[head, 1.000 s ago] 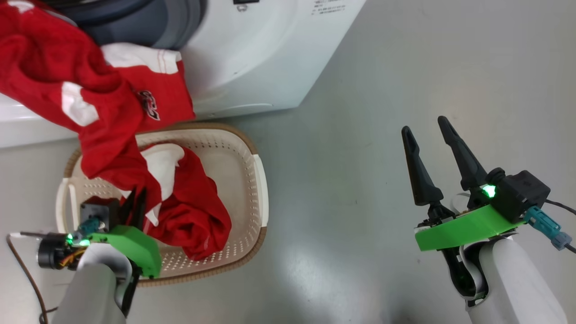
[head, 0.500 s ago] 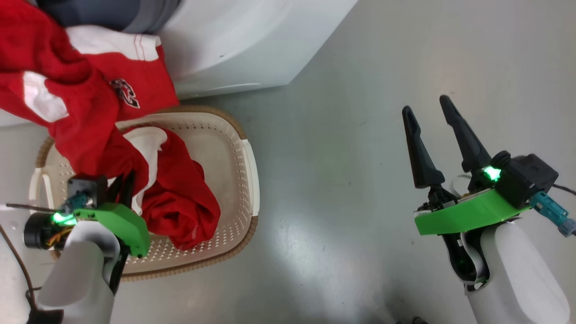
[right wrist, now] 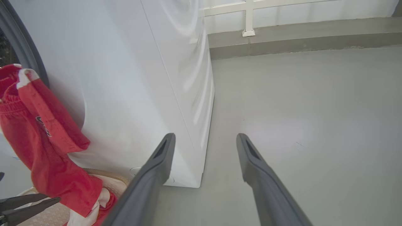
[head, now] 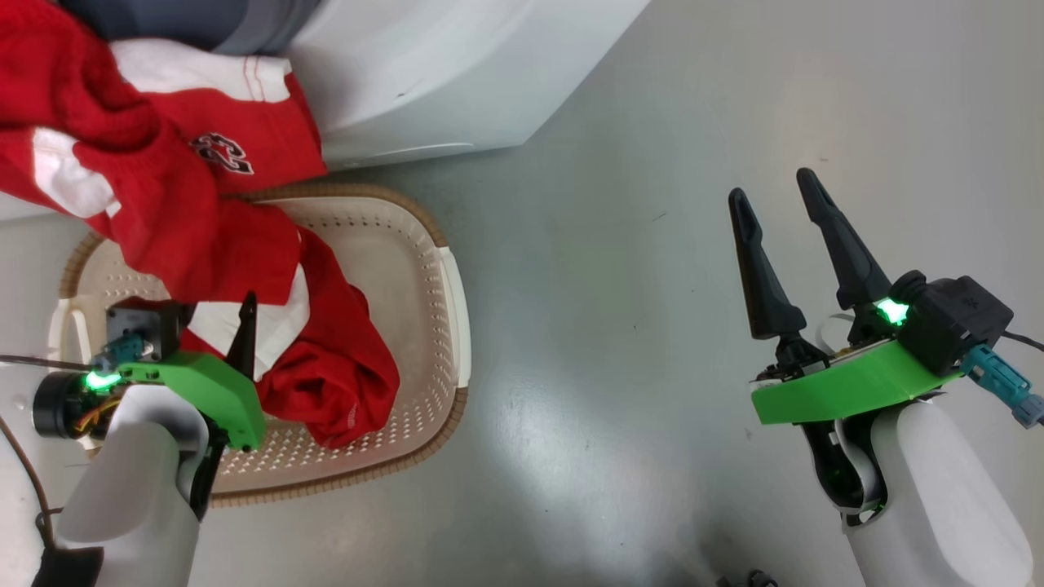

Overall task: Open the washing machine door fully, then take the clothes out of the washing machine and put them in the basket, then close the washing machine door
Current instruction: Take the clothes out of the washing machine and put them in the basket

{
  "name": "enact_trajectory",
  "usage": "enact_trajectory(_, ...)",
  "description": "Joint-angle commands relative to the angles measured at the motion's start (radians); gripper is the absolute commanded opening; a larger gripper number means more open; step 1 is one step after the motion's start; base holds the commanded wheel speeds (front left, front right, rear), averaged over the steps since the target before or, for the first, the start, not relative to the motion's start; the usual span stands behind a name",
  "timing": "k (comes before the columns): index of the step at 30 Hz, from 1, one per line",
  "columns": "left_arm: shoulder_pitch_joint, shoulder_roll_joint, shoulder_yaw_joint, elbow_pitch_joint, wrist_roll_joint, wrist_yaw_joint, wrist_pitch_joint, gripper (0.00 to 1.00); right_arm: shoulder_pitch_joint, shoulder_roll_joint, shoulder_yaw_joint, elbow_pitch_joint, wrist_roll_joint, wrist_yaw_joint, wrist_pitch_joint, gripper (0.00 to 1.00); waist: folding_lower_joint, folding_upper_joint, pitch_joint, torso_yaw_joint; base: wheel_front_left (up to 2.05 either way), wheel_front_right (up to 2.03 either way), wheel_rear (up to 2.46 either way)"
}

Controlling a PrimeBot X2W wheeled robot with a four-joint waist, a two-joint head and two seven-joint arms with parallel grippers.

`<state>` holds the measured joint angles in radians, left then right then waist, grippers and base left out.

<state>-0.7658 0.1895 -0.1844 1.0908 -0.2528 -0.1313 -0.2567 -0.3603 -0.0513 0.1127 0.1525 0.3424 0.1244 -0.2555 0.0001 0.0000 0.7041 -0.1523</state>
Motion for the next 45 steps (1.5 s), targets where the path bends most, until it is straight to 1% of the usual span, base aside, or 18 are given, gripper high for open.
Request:
enact_trajectory(1, 0.003, 0.039, 0.020, -0.016, -0.009, 0.001, -0.005, 0.91, -0.004, 0.001, 0.022, -0.021, 0.000, 0.006, -0.006, 1.00, -0.0001, 0.0000, -0.002, 0.002, 0.00, 0.00, 0.00)
enact_trajectory(3, 0.004, 0.038, 0.021, -0.020, -0.014, 0.001, -0.005, 0.94, -0.004, 0.001, 0.021, -0.020, -0.001, 0.006, -0.006, 1.00, -0.0001, 0.0000, -0.005, 0.004, 0.00, 0.00, 0.00)
enact_trajectory(5, 0.006, 0.036, 0.020, -0.025, -0.018, 0.001, -0.005, 0.94, -0.003, 0.001, 0.021, -0.019, -0.002, 0.006, -0.006, 1.00, -0.0001, 0.0000, -0.008, 0.006, 0.00, 0.00, 0.00)
enact_trajectory(8, 0.009, 0.034, 0.024, -0.038, -0.028, 0.001, -0.005, 0.97, -0.001, 0.001, 0.020, -0.018, -0.004, 0.006, -0.006, 1.00, -0.0001, 0.0000, -0.012, 0.009, 0.00, 0.00, 0.00)
enact_trajectory(9, 0.010, 0.035, 0.027, -0.046, -0.033, 0.001, -0.005, 1.00, -0.001, 0.001, 0.020, -0.018, -0.005, 0.006, -0.006, 1.00, -0.0001, 0.0000, -0.014, 0.010, 0.00, 0.00, 0.00)
enact_trajectory(18, 0.036, 0.029, 0.056, -0.120, -0.063, 0.001, -0.005, 1.00, 0.006, 0.001, 0.015, -0.015, -0.012, 0.006, -0.006, 1.00, -0.0001, 0.0000, -0.030, 0.024, 0.00, 0.00, 0.00)
enact_trajectory(30, 0.148, 0.030, 0.140, -0.379, -0.058, 0.001, -0.005, 1.00, 0.023, 0.001, 0.009, -0.009, -0.025, 0.006, -0.006, 1.00, -0.0001, 0.0000, -0.065, 0.048, 0.00, 0.00, 0.00)
enact_trajectory(45, 0.344, -0.014, 0.287, -0.774, 0.003, 0.001, -0.005, 1.00, 0.040, 0.001, -0.006, -0.002, -0.039, 0.006, -0.006, 1.00, -0.0001, 0.0000, -0.109, 0.078, 0.00, 0.00, 0.00)
